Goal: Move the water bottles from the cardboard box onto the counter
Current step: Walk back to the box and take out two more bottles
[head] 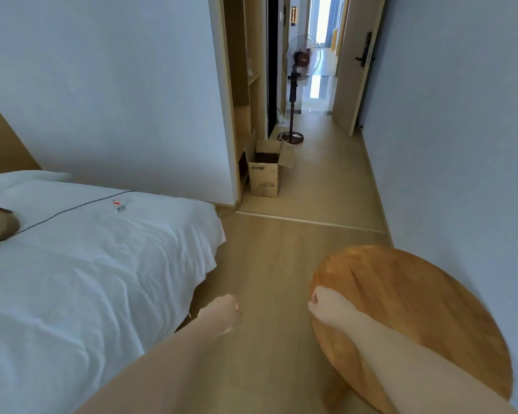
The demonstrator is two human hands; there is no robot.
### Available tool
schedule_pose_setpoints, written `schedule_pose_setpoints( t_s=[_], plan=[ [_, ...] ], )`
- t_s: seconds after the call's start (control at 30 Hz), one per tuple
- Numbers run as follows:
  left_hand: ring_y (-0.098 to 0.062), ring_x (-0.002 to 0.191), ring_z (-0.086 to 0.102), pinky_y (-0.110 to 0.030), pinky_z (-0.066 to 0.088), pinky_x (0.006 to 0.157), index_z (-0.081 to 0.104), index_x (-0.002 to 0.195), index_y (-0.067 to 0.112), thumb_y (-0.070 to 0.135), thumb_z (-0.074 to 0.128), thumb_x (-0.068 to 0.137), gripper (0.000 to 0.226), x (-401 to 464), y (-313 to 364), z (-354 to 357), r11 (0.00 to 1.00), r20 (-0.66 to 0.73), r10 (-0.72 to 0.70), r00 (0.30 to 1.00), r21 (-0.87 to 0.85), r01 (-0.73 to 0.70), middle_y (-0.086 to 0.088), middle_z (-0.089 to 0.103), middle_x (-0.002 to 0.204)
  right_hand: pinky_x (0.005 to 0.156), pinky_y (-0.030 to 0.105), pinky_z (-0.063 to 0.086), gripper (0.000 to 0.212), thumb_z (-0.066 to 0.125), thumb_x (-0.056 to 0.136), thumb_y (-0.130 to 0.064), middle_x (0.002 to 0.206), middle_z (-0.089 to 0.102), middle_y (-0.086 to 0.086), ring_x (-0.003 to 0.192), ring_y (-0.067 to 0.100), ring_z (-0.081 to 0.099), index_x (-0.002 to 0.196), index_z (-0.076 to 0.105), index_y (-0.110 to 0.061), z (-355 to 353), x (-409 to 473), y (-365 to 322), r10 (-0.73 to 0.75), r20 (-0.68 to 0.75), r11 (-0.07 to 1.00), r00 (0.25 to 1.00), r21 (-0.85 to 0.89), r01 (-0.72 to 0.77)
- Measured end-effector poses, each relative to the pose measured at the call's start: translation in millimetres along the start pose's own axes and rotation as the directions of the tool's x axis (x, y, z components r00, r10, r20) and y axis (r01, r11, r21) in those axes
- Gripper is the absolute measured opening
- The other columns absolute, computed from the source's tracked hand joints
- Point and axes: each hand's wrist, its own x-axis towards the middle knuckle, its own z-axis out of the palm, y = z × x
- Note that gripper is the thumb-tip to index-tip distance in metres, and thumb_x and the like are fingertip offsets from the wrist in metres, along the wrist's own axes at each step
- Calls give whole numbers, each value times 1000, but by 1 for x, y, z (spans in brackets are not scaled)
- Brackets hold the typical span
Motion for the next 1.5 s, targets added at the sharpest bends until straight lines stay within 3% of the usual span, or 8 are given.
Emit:
schedule_pose_setpoints(
  t_s=[0.47, 0.67, 0.8, 0.93, 1.1, 1.2, 1.33, 1.5],
  plan=[
    [-20, 91, 57, -29, 47, 84, 59, 101, 12, 12, 33, 97, 26, 288, 46, -129, 995, 9, 73, 997, 63, -74, 1, 52, 91, 92, 36, 47, 35, 44, 97, -35, 120, 59, 7, 108, 23, 57, 120, 53, -12, -110, 271, -43, 6, 3, 999, 1000, -51, -6],
    [-25, 108, 58, -27, 43, 80, 57, 117, 4, 13, 34, 100, 30, 409, 66, -216, 993, 9, 75, 997, 91, -76, -10, 60, 116, 91, 35, 48, 33, 45, 96, -36, 119, 58, 4, 106, 20, 57, 120, 54, -14, -176, 380, -66, 84, -48, 995, 995, 64, -81],
    [-15, 75, 54, -26, 41, 65, 55, 104, 10, 18, 34, 99, 23, 477, 93, -245, 983, 49, 101, 994, 148, -107, -2, 57, 89, 88, 31, 46, 32, 45, 97, -34, 122, 59, 5, 108, 21, 56, 121, 54, -14, -207, 442, -64, 127, -48, 985, 991, 121, -121],
    [-21, 84, 56, -30, 44, 71, 54, 105, 16, 20, 36, 96, 21, 546, 124, -260, 986, 71, 96, 993, 133, -105, 4, 49, 81, 92, 35, 48, 34, 45, 97, -32, 122, 59, 7, 107, 22, 57, 122, 54, -11, -235, 511, -45, 174, -16, 977, 985, 124, -171],
    [-25, 104, 56, -31, 45, 81, 54, 126, 13, 13, 33, 97, 36, 651, 174, -295, 979, 103, 117, 988, 156, -132, -7, 57, 114, 86, 34, 48, 32, 47, 95, -31, 112, 65, 9, 103, 25, 61, 112, 61, -8, -291, 623, -16, 207, -33, 973, 978, 107, -202],
    [-23, 97, 56, -29, 45, 79, 51, 128, 7, 13, 33, 100, 34, 708, 211, -326, 982, 100, 97, 990, 152, -111, -5, 53, 102, 88, 33, 50, 32, 49, 95, -32, 114, 65, 10, 105, 26, 61, 114, 62, -9, -337, 692, -7, 192, -11, 976, 981, 105, -190],
    [-29, 116, 57, -34, 45, 94, 55, 127, 6, 26, 46, 98, 36, 774, 261, -371, 993, 3, 110, 994, 28, -110, -12, 60, 124, 90, 34, 49, 32, 49, 94, -32, 117, 64, 9, 108, 26, 60, 115, 61, -11, -406, 777, -5, 143, -55, 987, 988, 80, -138],
    [-18, 89, 59, -31, 53, 88, 58, 117, 11, 22, 44, 100, 25, 847, 291, -408, 993, 55, 76, 996, 90, -81, 0, 56, 91, 91, 38, 51, 33, 49, 95, -30, 115, 66, 8, 105, 24, 62, 118, 62, -10, -446, 861, -11, 90, 1, 996, 996, 25, -90]
  ],
)
